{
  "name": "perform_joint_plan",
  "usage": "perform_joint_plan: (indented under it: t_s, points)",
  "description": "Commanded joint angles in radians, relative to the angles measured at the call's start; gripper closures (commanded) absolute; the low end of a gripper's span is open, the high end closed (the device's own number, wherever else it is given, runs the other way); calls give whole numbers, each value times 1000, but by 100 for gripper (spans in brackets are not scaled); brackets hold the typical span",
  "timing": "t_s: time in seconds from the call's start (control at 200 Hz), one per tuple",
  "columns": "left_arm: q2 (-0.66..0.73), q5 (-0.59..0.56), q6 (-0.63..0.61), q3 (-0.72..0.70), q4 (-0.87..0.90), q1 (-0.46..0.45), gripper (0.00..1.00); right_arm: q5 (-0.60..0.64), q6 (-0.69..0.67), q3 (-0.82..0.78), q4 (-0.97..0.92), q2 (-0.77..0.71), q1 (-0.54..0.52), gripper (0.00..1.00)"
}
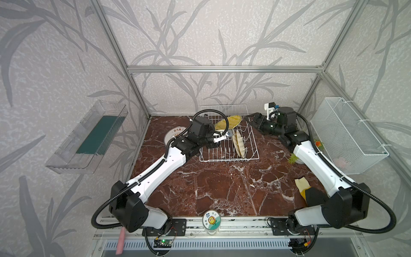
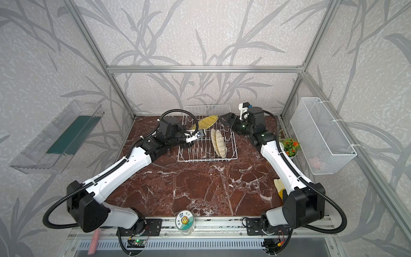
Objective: Unload the plates from the dish rack
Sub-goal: Place a plate at the middle-left of the table.
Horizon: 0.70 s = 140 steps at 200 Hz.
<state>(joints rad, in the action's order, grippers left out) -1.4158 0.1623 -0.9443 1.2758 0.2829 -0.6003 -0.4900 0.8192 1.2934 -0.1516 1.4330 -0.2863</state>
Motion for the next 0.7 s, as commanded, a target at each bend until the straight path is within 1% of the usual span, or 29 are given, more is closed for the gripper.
perform_joint_plan:
  t_s: [0.0, 0.145, 0.315, 0.42, 0.465, 0.48, 0.565, 0.695]
  points:
    - [57, 18, -95, -55, -125, -16, 100, -7, 20, 9, -12, 7, -14, 14]
    - [87, 29, -97, -126, -184, -25, 100, -4, 20, 5, -6, 18, -17, 18]
    - [85, -10, -137, -114, -134, -33, 100, -3, 17, 25, -41, 51, -23, 22]
    - [101, -10, -154, -161, -214, -34, 100, 15, -5, 50, -103, 68, -35, 23]
    - [103, -4, -153, -164, -223, -34, 100, 23, -4, 47, -107, 70, -37, 24]
    - [102, -3, -182, -163, -221, -34, 100, 24, -2, 44, -103, 70, -39, 25]
    - [99, 11, -206, -154, -199, -36, 100, 14, 13, 31, -77, 70, -42, 29]
    - [103, 10, -271, -171, -198, -42, 100, -2, 8, 44, -88, 82, -47, 33]
